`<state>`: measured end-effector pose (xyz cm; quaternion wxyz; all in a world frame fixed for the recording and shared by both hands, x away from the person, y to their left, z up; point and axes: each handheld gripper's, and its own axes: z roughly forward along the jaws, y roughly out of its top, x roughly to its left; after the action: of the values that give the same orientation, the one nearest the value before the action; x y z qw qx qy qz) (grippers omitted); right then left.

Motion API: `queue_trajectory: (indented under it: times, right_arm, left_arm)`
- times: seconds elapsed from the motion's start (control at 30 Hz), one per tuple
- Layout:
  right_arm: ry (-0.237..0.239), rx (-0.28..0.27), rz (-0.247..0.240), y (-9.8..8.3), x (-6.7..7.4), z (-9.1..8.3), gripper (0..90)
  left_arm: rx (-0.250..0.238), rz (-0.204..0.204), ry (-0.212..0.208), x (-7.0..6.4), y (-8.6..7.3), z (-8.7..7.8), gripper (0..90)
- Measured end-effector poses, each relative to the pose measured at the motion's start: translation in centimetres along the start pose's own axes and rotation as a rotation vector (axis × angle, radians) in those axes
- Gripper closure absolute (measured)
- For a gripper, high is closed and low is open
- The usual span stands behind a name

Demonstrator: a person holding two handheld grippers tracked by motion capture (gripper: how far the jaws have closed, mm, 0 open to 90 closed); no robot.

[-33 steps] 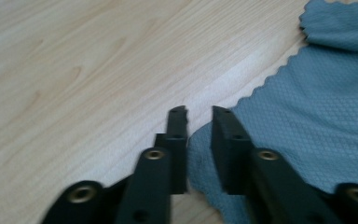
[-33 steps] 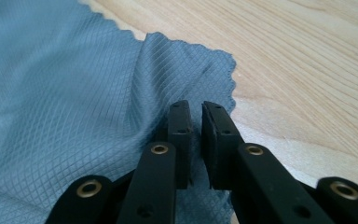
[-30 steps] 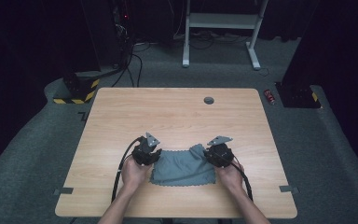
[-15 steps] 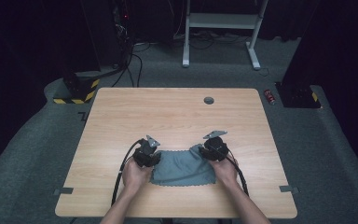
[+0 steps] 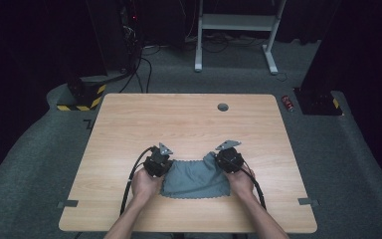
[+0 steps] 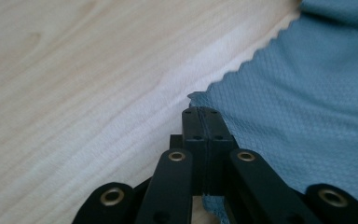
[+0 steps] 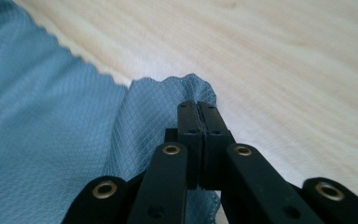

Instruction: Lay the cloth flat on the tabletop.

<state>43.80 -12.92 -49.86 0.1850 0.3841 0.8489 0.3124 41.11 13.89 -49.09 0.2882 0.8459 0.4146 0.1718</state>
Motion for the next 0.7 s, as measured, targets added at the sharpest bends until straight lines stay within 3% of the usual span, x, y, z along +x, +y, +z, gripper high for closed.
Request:
queue_trajectory:
  times: [0.17,0.27,0.53,0.7]
  right_arm:
    - [-0.033,-0.054,0.009,0.5,-1.1,-1.9,89.0]
    - [-0.054,-0.074,-0.001,0.8,-1.4,-2.4,89.0]
    - [-0.081,-0.062,0.017,1.3,-2.7,-2.0,89.0]
    - [-0.089,-0.049,0.044,1.8,-3.2,-0.5,88.9]
  left_arm:
    - [-0.063,0.010,0.027,0.6,1.8,-1.2,90.0]
    - [-0.051,0.009,0.031,1.1,2.4,-1.0,90.0]
    - [-0.057,-0.026,0.080,2.9,3.2,-0.3,89.9]
    - [-0.042,-0.009,0.130,3.2,4.3,0.9,89.9]
